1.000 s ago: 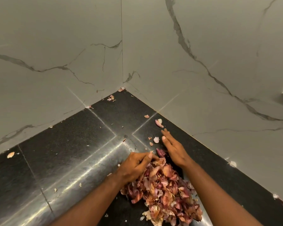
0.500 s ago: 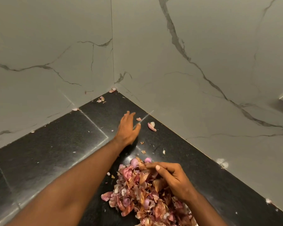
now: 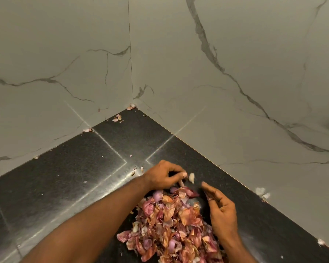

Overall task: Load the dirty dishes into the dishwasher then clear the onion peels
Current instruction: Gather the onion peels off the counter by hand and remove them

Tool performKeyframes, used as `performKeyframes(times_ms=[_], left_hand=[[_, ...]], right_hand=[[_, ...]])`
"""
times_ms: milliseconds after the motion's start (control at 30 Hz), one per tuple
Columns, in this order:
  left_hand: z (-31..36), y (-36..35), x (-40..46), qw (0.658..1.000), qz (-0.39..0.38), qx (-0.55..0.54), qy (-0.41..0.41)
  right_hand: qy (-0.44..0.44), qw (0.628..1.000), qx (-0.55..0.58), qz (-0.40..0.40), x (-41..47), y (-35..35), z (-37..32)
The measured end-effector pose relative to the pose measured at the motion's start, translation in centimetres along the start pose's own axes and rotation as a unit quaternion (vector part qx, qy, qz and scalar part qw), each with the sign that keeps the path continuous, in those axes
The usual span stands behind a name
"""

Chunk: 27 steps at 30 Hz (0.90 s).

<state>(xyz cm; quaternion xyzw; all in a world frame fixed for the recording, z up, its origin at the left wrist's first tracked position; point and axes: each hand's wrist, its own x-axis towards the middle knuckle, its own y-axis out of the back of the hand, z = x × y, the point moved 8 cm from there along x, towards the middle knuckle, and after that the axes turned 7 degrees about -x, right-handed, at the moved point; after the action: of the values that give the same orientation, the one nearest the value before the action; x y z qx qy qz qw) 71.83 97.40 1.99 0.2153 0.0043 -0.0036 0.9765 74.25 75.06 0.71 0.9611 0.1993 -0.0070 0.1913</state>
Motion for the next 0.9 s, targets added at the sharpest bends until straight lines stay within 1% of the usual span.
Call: performKeyframes(times_ms=[33, 67, 100, 133, 167, 200, 233, 267, 300, 333, 367, 400, 433, 467, 533, 600, 667, 700, 733, 767, 800, 833, 867, 900], left_hand=[[0.5, -0.4, -0.9, 1.000, -0.017, -0.023, -0.003], [0.8, -0.4, -1.6, 0.998, -0.017, -0.055, -0.004], [0.9, -0.1, -2.1, 0.995, 0.000, -0.099, -0.005], [0.7, 0.6, -2.6, 0.990, 0.037, -0.135, -0.004], [0.2, 1.7, -2.9, 0.986, 0.089, -0.138, -0.005], [-0.5, 3.0, -3.2, 0.984, 0.146, -0.099, -0.005], [-1.4, 4.0, -3.5, 0.982, 0.186, -0.036, 0.003], [-2.5, 4.5, -3.5, 0.980, 0.190, 0.040, 0.031], [-3.4, 4.2, -3.6, 0.979, 0.155, 0.113, 0.062], [-3.9, 3.4, -3.7, 0.976, 0.103, 0.170, 0.085], [-3.8, 2.4, -3.9, 0.973, 0.055, 0.204, 0.095], [-3.5, 1.2, -4.2, 0.973, 0.019, 0.209, 0.097], [-2.7, 0.1, -4.8, 0.977, -0.003, 0.192, 0.096], [-2.0, -0.7, -5.5, 0.981, -0.016, 0.168, 0.100], [-1.4, -1.8, -7.0, 0.985, -0.025, 0.122, 0.117], [-0.9, -1.8, -8.6, 0.988, -0.020, 0.065, 0.137], [-0.2, -1.7, -10.2, 0.990, -0.031, -0.028, 0.136], [0.3, -1.5, -10.8, 0.989, -0.028, -0.066, 0.126], [0.7, -0.9, -11.3, 0.990, -0.005, -0.087, 0.108], [0.9, 0.0, -11.7, 0.991, 0.037, -0.090, 0.089], [0.7, 1.0, -12.2, 0.991, 0.090, -0.068, 0.077], [0.1, 2.1, -12.5, 0.987, 0.143, -0.016, 0.078], [-0.6, 2.9, -12.9, 0.978, 0.178, 0.057, 0.094], [-1.2, 3.2, -13.3, 0.967, 0.186, 0.122, 0.126]], right_hand=[[-0.009, 1.000, 0.005, 0.022, 0.2, 0.2, 0.2], [-0.013, 0.999, 0.011, 0.038, 0.4, 0.4, 0.2], [-0.008, 0.999, 0.009, 0.047, 0.7, 0.4, 0.0], [0.001, 0.999, -0.006, 0.047, 1.1, 0.4, -0.3], [0.013, 0.999, -0.036, 0.036, 1.8, 0.2, -0.7], [0.025, 0.996, -0.078, 0.016, 2.7, -0.2, -1.1], [0.038, 0.991, -0.126, -0.019, 3.5, -1.0, -1.5], [0.049, 0.981, -0.176, -0.068, 4.4, -2.0, -1.8], [0.055, 0.964, -0.231, -0.119, 5.2, -3.3, -1.8], [0.068, 0.941, -0.289, -0.160, 5.7, -4.4, -1.8], [0.088, 0.918, -0.335, -0.193, 5.8, -5.6, -2.0], [0.109, 0.900, -0.359, -0.221, 5.7, -6.6, -2.2], [0.126, 0.891, -0.360, -0.247, 5.2, -7.5, -2.3], [0.136, 0.888, -0.346, -0.270, 4.3, -8.2, -2.7], [0.125, 0.900, -0.291, -0.300, 2.4, -8.5, -2.9], [0.086, 0.919, -0.228, -0.311, 0.5, -7.4, -3.1], [0.037, 0.929, -0.159, -0.331, -1.0, -6.2, -3.3], [0.018, 0.936, -0.130, -0.327, -1.3, -5.5, -3.3], [0.011, 0.946, -0.102, -0.307, -1.4, -4.7, -3.6], [0.016, 0.960, -0.087, -0.264, -0.8, -3.7, -3.7], [0.031, 0.971, -0.089, -0.218, -0.3, -2.7, -4.0], [0.047, 0.975, -0.125, -0.179, 0.3, -1.9, -4.0], [0.056, 0.969, -0.174, -0.165, 0.6, -1.5, -4.0], [0.061, 0.951, -0.244, -0.182, 0.7, -1.9, -3.7]])
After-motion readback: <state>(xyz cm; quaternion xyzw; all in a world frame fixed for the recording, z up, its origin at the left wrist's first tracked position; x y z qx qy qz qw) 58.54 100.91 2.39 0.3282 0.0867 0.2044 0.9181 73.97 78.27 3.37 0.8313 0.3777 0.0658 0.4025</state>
